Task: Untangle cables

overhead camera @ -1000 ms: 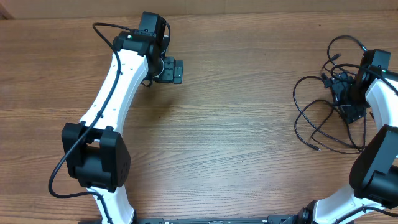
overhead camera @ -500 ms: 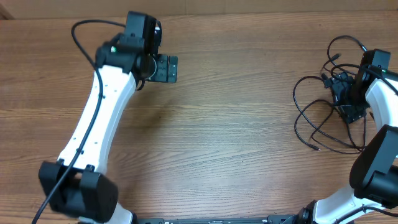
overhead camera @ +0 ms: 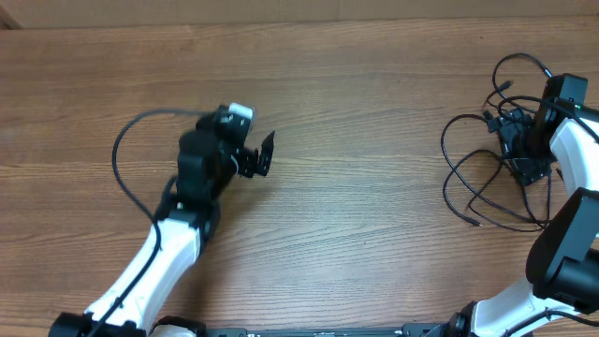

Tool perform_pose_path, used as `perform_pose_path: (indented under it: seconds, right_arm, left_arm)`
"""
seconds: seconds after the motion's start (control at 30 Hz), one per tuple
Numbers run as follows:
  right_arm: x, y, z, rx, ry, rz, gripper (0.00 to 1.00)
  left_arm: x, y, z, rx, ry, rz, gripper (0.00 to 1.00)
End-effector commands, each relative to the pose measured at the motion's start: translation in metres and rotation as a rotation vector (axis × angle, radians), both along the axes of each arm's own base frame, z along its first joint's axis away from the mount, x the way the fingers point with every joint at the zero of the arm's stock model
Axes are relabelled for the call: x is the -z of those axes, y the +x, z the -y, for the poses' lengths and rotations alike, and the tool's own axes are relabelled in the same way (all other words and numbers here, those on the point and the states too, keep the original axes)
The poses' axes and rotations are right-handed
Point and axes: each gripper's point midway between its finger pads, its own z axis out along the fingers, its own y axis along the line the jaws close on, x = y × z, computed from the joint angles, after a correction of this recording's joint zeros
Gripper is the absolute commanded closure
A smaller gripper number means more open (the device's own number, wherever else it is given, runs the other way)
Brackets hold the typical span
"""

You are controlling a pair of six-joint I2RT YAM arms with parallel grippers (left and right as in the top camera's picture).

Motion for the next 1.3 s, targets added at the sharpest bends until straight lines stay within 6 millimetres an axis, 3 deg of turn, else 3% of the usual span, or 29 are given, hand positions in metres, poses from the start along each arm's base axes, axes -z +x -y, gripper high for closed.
perform_pose_path:
  seconds: [0.0, 0.23, 0.57, 0.77, 1.27]
  right_arm:
    - [0.001, 0.0, 0.001, -0.003, -0.006, -0.002, 0.0]
    - [0.001, 0.0, 0.001, -0.003, -0.006, -0.002, 0.0]
    - [0.001, 0.0, 0.001, -0.003, -0.006, -0.002, 0.0]
    - [0.001, 0.0, 0.001, -0.003, -0.006, -0.002, 0.0]
    - [0.001, 0.0, 0.001, -0.003, -0.006, -0.002, 0.0]
  left_arm:
    - [0.011, -0.023, -0.012, 0.008, 0.001, 0.068, 0.01]
    - [0.034, -0.056, -0.052, -0.115, -0.067, 0.068, 0.01]
    - [0.057, -0.091, -0.074, -0.175, -0.07, 0.084, 0.0]
    - [0.074, -0.109, -0.079, -0.193, -0.064, 0.074, 0.0]
    - [0.081, -0.126, -0.088, -0.24, -0.038, 0.022, 0.0]
